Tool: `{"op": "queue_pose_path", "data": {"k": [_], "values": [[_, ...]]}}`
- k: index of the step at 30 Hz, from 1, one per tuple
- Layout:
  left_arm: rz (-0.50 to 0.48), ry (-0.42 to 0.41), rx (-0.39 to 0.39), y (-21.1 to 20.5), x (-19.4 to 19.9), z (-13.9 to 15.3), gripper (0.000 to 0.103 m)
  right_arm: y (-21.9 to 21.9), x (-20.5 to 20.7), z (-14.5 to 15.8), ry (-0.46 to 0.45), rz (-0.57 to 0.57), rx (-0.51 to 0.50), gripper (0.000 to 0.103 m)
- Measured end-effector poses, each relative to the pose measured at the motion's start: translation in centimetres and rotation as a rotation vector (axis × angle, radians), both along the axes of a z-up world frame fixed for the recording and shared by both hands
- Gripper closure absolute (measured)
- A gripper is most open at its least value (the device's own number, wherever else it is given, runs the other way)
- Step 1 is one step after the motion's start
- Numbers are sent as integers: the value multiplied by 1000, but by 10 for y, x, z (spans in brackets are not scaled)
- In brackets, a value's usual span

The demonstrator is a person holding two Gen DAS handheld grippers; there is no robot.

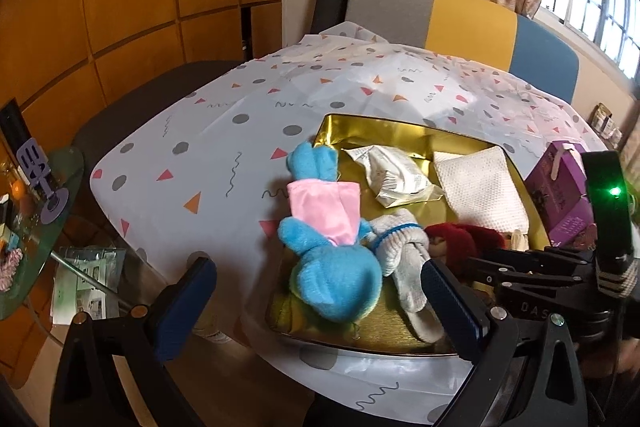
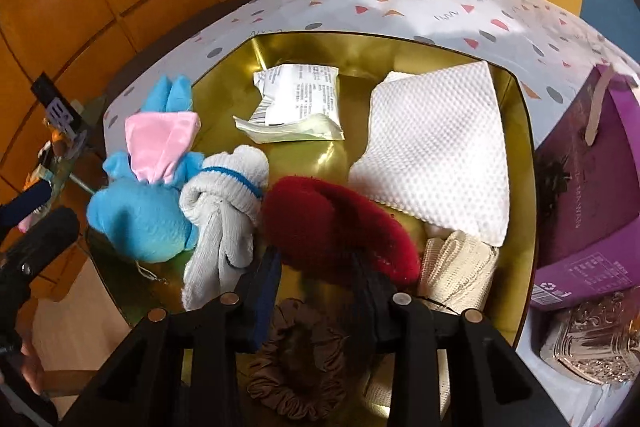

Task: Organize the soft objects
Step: 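Lower the right tool into the tray and release the red cloth, then lift the right tool with the pink towel and tissue pack away from the tray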

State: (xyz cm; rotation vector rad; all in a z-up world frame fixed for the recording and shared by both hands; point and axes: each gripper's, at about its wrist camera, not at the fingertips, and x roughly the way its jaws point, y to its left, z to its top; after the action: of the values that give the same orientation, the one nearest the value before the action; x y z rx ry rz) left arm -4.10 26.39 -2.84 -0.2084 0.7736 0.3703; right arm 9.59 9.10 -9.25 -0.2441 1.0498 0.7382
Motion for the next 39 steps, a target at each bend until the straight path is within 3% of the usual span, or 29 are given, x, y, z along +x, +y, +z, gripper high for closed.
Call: {"op": "queue_pose_path", "data": {"k": [17,24,31,39], "values": [[-66,-2,19,-24,1,6,0,-34,-35,61,-226,-13,56,65],[-113,-1,36,-40,4,9,0,-63,-37,84,-275,-67,109,64],[-171,4,56,-60,10,11,0,-111,-30,108,-317,-178,168,64],[-275,-59,86,-89,16,28,0,-203,-7,124,-342,-415,194,64]]}}
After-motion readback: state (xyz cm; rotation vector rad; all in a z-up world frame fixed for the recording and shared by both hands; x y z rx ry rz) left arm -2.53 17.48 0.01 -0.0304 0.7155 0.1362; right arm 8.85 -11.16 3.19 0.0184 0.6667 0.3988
